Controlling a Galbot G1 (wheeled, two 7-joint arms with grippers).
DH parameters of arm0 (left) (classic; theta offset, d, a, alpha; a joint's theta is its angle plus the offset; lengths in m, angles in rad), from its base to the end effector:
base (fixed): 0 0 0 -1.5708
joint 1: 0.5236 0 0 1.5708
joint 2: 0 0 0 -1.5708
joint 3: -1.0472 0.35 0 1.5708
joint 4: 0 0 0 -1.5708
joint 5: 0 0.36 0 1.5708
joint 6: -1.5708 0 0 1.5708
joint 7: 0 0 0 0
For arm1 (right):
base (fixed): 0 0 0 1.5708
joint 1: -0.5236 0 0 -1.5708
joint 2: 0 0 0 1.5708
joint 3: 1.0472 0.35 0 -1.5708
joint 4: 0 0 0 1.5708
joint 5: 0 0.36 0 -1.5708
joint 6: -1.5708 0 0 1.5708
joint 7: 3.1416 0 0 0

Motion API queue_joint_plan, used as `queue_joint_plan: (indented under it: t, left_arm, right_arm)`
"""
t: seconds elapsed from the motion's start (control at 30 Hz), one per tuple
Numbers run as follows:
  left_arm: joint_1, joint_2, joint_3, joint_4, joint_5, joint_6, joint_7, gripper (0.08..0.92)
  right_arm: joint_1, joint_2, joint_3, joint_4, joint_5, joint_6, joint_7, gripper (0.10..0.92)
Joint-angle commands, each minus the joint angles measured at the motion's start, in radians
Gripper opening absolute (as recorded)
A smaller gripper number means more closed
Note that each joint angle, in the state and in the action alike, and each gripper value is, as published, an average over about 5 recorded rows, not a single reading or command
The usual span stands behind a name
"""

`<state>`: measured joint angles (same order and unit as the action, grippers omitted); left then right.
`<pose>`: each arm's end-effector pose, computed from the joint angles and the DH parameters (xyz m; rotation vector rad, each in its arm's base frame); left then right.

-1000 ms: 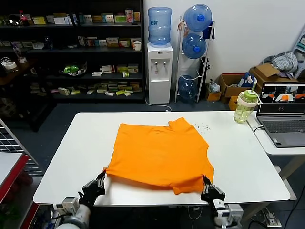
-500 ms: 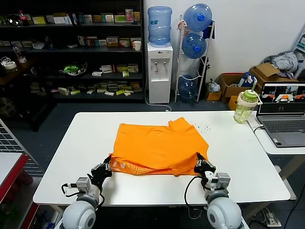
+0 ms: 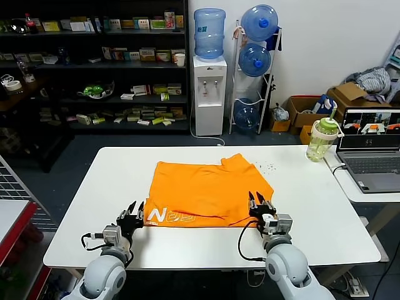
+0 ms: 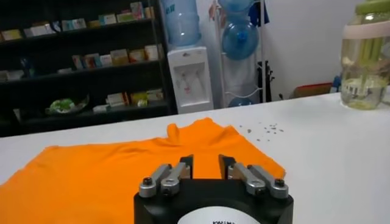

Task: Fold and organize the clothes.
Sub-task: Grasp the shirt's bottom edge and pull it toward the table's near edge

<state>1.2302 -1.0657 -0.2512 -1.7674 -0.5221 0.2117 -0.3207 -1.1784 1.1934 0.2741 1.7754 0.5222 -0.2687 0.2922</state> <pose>0.2815 0.0522 -0.3477 -0.0247 -2.7872 -0.0252 0.3008 -0.0211 -0.3316 0.0506 -2.8008 -0.1403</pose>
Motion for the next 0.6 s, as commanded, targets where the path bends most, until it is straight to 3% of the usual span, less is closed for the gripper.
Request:
queue_joint_plan:
  t: [0.03,0.33,0.43,0.6]
  left_arm:
    - [0.106,0.030,-0.033,-0.110,-0.096,0.042,0.011,0.493]
    - [0.084,0.005,-0.006,-0.098,-0.177,0.065,0.035,0.750]
    - [0.067,0.007,-0.001,-0.079,-0.177,0.074,0.036,0.806]
    - [0.048,0.010,0.001,-0.040,-0.174,0.086,0.042,0.822]
  right_arm:
    - [-0.113,-0.072,0.073,0.038,-0.018,0.002,-0.026,0.558]
    - [-0.193,-0.110,0.129,0.064,0.068,-0.069,-0.065,0.796]
    - [-0.182,-0.105,0.126,0.066,0.084,-0.093,-0.067,0.819]
    - [-0.163,-0.099,0.116,0.048,0.104,-0.123,-0.067,0.822]
